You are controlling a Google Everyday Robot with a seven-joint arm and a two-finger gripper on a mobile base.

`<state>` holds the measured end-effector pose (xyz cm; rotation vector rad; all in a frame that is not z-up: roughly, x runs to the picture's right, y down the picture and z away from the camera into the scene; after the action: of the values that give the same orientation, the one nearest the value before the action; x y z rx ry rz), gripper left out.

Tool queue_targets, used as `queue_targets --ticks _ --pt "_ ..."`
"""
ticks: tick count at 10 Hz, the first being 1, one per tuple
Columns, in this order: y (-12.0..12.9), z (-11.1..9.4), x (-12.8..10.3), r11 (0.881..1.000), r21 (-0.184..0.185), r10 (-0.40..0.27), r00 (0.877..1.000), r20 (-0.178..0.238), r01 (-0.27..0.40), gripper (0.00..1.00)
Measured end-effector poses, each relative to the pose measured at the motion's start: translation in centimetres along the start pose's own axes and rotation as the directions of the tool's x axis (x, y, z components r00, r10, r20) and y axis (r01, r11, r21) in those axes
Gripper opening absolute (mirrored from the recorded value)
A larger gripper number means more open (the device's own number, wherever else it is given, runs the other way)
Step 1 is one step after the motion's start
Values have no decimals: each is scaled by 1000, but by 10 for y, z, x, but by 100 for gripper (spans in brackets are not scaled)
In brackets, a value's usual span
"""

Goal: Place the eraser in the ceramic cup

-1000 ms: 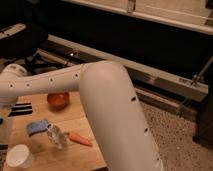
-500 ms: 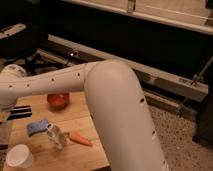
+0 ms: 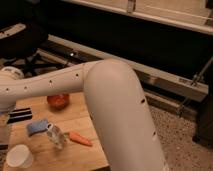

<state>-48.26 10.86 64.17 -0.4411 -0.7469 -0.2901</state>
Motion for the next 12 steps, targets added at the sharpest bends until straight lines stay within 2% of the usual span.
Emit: queue_targets --ticks 9,10,11,12 --pt "0 1 0 1000 0 0 1000 6 0 0" --pt "0 1 -5 1000 6 -4 1000 28 4 0" --pt "0 -2 -13 1000 24 -13 997 79 11 0" --pt "1 -5 -18 999 32 -19 994 109 15 0"
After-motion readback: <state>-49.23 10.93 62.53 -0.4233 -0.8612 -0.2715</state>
